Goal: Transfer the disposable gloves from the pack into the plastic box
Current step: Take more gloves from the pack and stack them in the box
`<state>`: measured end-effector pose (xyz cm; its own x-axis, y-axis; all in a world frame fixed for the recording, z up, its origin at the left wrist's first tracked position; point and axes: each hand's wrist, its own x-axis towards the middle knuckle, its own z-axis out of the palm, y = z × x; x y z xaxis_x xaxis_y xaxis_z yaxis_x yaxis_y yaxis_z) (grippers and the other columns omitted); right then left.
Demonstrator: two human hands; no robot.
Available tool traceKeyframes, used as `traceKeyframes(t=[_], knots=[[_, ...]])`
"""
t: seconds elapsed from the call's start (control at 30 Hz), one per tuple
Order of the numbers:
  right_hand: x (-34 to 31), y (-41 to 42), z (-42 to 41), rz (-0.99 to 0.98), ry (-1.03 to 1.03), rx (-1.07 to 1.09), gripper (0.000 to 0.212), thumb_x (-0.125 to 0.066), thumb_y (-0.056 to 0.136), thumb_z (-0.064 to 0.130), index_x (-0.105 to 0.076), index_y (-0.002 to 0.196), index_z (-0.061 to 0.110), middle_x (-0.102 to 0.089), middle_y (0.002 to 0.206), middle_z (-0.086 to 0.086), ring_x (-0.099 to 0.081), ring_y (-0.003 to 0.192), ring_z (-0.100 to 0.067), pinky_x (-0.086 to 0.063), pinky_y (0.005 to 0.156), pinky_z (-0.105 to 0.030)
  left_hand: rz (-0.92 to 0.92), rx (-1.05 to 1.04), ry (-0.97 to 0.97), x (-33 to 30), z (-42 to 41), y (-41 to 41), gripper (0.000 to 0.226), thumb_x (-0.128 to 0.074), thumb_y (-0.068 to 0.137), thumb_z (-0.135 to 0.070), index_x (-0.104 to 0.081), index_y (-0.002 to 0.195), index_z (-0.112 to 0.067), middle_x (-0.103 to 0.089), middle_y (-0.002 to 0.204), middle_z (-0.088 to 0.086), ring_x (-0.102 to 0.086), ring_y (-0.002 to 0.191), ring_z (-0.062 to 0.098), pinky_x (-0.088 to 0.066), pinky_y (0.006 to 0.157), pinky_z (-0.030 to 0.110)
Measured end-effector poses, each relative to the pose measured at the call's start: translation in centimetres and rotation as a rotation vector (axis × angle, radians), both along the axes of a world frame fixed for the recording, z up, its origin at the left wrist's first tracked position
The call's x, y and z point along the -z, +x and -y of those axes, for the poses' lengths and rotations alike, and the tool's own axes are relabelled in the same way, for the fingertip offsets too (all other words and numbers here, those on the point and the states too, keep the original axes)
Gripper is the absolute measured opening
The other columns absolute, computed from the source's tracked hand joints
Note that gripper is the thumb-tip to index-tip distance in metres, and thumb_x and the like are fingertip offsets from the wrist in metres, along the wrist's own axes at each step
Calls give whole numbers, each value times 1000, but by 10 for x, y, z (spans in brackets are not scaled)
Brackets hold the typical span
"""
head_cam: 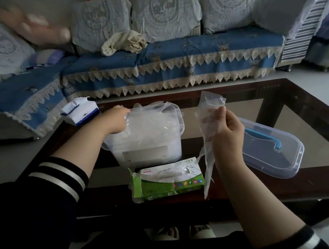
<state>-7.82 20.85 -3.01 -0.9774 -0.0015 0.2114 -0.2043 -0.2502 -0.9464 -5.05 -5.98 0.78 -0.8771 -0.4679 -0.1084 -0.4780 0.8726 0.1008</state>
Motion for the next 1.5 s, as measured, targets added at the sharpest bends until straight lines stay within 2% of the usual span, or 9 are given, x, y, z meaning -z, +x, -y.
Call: traceKeyframes(t=[0.3,0.43,0.53,0.63,0.77,0.93,1.27,1.4,1.5], knots=[[-3,5,8,178,-81,-71,33,-42,102,33,-66,81,23,-61,79,-11,-57,78,-24,-50,76,-43,-73,10,-288,3,-4,8,33,-54,94,-16,-60,124,-29,-46,133,6,-40,124,28,-43,90,41],[-3,5,11,182,-134,-8,38,-42,102,34,-66,86,9,-55,77,-10,-51,73,-23,-46,70,-40,-336,110,-261,-16,-25,11,23,-47,100,-29,-67,97,-19,-67,94,5,-59,85,26,-39,62,30],[0,5,17,63,-67,59,37,-42,101,36,-65,94,7,-58,94,-6,-55,83,-21,-54,79,-45,-460,113,210,-47,-70,12,54,-30,100,-55,-67,95,-15,-68,79,2,-62,71,17,-43,62,28],[3,9,26,-174,194,156,34,-41,98,41,-65,109,19,-54,112,9,-49,108,-14,-50,90,-42,-195,170,789,-71,-110,12,90,-6,87,-75,-65,113,-13,-75,95,5,-71,94,16,-53,84,31],[12,10,37,-485,512,313,40,-42,95,41,-62,125,24,-56,129,1,-43,120,-21,-39,94,-37,-107,196,1095,-76,-136,8,87,-39,74,-73,-57,126,-6,-70,113,16,-68,106,24,-55,91,36],[16,11,45,-510,670,309,51,-44,96,44,-44,143,23,-45,145,-1,-35,134,-23,-27,108,-42,-309,146,945,-62,-133,1,28,-52,99,-13,-58,127,-9,-71,100,7,-70,84,12,-58,71,25],[7,4,34,-253,410,-231,119,-68,64,70,-2,153,28,-36,150,3,-26,142,-17,-23,116,-45,-292,527,517,-81,-126,13,21,-43,103,-13,-55,118,-22,-75,95,-9,-65,103,1,-45,96,29],[-2,3,25,-79,72,-495,77,-39,82,74,-41,142,26,-54,130,10,-56,114,-9,-43,100,-29,-245,613,538,-91,-121,17,27,-43,102,-6,-56,121,-19,-75,100,-9,-68,98,19,-51,94,49],[-8,6,22,-45,110,-487,51,-38,96,50,-64,91,7,-56,77,-3,-50,64,-8,-39,61,-21,-232,609,594,-93,-116,18,34,-39,102,-3,-54,129,-19,-73,109,-7,-68,103,24,-57,83,41]])
